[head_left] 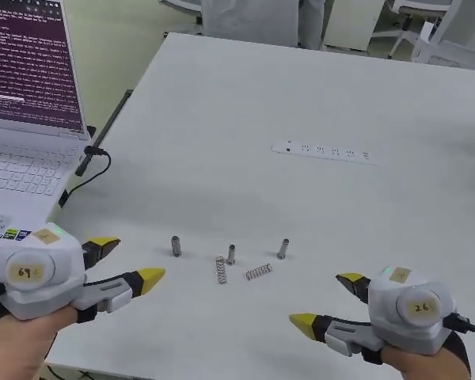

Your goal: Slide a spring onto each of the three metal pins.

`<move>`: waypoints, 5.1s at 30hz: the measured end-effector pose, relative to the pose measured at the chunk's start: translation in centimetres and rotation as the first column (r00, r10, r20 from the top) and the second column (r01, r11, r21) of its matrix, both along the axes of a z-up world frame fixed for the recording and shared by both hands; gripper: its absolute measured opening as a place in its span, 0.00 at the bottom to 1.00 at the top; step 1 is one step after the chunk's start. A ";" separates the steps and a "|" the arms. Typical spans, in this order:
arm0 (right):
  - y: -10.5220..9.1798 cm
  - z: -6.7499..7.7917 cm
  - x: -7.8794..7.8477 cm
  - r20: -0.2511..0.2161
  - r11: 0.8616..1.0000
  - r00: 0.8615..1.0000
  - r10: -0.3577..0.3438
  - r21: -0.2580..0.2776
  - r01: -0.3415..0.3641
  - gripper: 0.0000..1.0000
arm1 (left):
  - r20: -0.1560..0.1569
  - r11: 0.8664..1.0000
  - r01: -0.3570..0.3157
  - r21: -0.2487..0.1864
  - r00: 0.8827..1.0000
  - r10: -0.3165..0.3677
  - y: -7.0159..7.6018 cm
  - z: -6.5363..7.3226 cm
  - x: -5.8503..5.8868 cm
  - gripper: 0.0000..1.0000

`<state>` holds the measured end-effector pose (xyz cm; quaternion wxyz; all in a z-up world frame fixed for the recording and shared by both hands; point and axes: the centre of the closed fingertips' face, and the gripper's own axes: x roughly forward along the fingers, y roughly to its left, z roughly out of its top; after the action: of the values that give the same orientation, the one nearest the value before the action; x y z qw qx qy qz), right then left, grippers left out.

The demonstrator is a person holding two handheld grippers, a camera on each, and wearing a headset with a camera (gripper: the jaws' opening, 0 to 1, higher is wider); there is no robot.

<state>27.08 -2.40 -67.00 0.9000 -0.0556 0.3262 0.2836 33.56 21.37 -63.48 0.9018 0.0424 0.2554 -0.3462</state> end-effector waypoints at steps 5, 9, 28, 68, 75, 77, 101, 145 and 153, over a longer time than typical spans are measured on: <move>-0.6 -0.2 -0.4 -0.005 1.000 1.000 -0.003 0.000 0.003 0.64 | -0.032 0.998 0.062 0.006 0.998 -0.062 -2.6 -1.6 -1.4 0.51; -0.8 -0.4 -0.7 -0.015 1.000 1.000 -0.003 0.000 0.003 0.64 | -0.055 0.993 0.116 0.016 0.992 -0.115 -4.4 -3.3 -1.8 0.50; -1.2 -0.5 -0.6 -0.032 1.000 0.999 0.020 0.003 -0.020 0.63 | -0.158 0.987 0.159 0.027 0.976 -0.153 -8.9 -9.1 0.4 0.46; -2.9 -1.5 -1.4 -0.079 0.999 0.996 0.034 0.009 -0.033 0.63 | -0.223 0.999 -0.017 0.043 0.975 0.027 -11.3 -14.9 4.6 0.37; -2.9 -1.3 -1.1 -0.076 0.999 0.996 0.035 0.008 -0.035 0.63 | -0.170 0.994 -0.014 0.105 0.985 0.032 -11.3 -14.6 4.6 0.28; -2.9 -1.4 -1.0 -0.077 0.999 0.996 0.036 0.006 -0.035 0.63 | -0.133 0.985 0.007 0.170 0.991 0.016 -10.8 -14.6 4.9 0.22; -1.7 -1.6 -1.4 -0.079 0.999 0.996 0.050 0.012 -0.049 0.62 | -0.141 0.981 -0.010 0.196 0.989 0.039 -8.1 -15.2 4.0 0.03; -0.3 -0.9 -1.3 -0.059 0.998 0.996 0.062 0.038 -0.059 0.62 | -0.190 0.979 -0.004 0.203 0.981 0.043 -5.6 -14.9 1.6 0.02; 0.0 -0.9 -1.2 -0.061 0.997 0.995 0.073 0.036 -0.070 0.62 | -0.181 0.983 -0.015 0.184 0.982 0.049 -4.9 -14.0 1.7 0.02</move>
<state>25.90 -2.37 -67.90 0.8794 -0.0431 0.3471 0.3228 35.24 16.47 -77.48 0.8721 0.0883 0.3690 -0.3090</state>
